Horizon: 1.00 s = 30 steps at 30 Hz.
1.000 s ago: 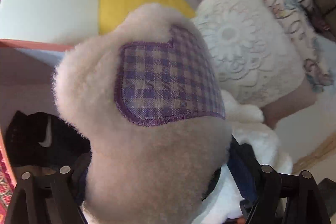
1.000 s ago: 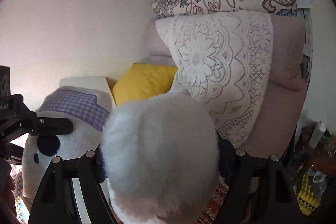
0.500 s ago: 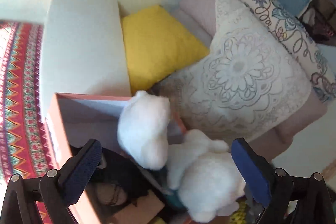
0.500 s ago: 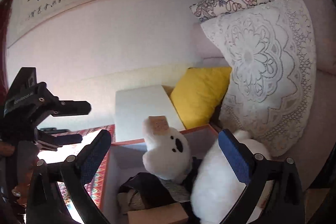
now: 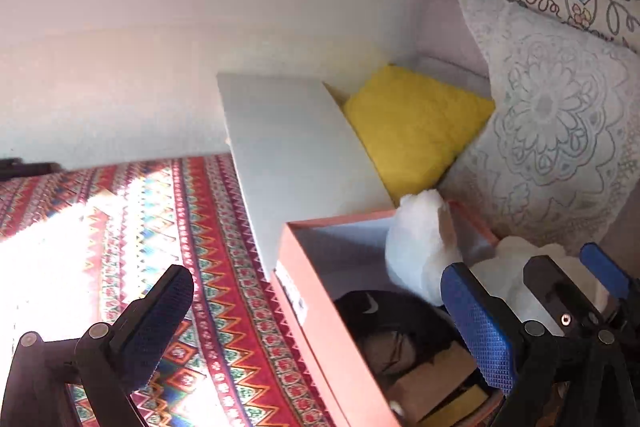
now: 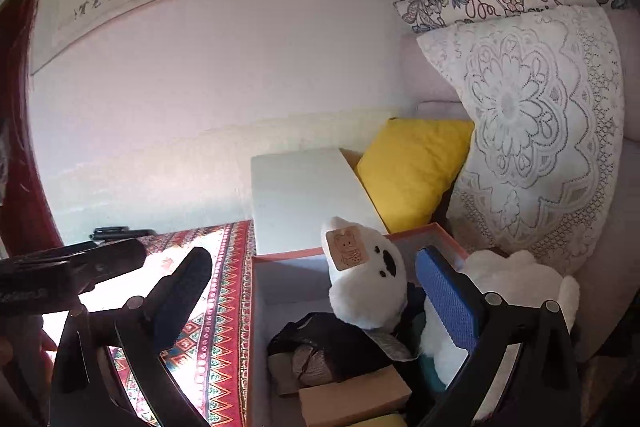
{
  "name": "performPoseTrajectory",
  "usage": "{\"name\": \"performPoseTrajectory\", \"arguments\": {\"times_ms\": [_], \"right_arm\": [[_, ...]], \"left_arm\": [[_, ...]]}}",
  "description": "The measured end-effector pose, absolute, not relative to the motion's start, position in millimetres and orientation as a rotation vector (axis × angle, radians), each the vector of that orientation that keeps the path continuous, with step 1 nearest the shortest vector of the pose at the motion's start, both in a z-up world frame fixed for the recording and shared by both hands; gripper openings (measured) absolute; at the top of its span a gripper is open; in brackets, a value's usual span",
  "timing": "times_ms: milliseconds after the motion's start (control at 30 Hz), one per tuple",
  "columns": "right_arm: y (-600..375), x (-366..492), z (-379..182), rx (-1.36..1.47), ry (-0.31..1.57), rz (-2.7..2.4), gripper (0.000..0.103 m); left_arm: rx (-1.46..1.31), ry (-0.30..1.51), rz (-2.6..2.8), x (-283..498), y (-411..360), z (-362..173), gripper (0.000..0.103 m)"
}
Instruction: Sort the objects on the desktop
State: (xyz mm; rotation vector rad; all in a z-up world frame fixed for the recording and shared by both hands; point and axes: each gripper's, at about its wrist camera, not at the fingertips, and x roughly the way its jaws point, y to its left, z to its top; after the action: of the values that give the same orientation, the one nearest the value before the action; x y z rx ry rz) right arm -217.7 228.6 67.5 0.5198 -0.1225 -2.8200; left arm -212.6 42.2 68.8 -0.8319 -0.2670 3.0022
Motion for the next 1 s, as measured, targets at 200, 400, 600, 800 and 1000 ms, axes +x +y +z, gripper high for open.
{"name": "performPoseTrajectory", "arguments": {"times_ms": [200,400,600,800,1000], "right_arm": [[224,-195,72,0.565,-0.224,-2.824,0.103],[222,-156,63,0.573,-0.280,-2.858,0.103],[223,-98,28,0.665,-0.283,-2.876,0.103],[231,-48,3,0.735,-0.325,-2.914,0.103],[234,-9,-1,0.788,-0.314,-2.969,0.103]], "left_arm": [[-0.779,-0.168,3.081,-168,30,77,0.102],[-0.800,-0.091,3.105,-123,35,67,0.102],[-0.846,-0.011,3.070,-78,53,47,0.102],[-0.880,0.019,3.042,-38,60,36,0.102],[-0.889,0.033,3.031,-5,61,32,0.102]]}}
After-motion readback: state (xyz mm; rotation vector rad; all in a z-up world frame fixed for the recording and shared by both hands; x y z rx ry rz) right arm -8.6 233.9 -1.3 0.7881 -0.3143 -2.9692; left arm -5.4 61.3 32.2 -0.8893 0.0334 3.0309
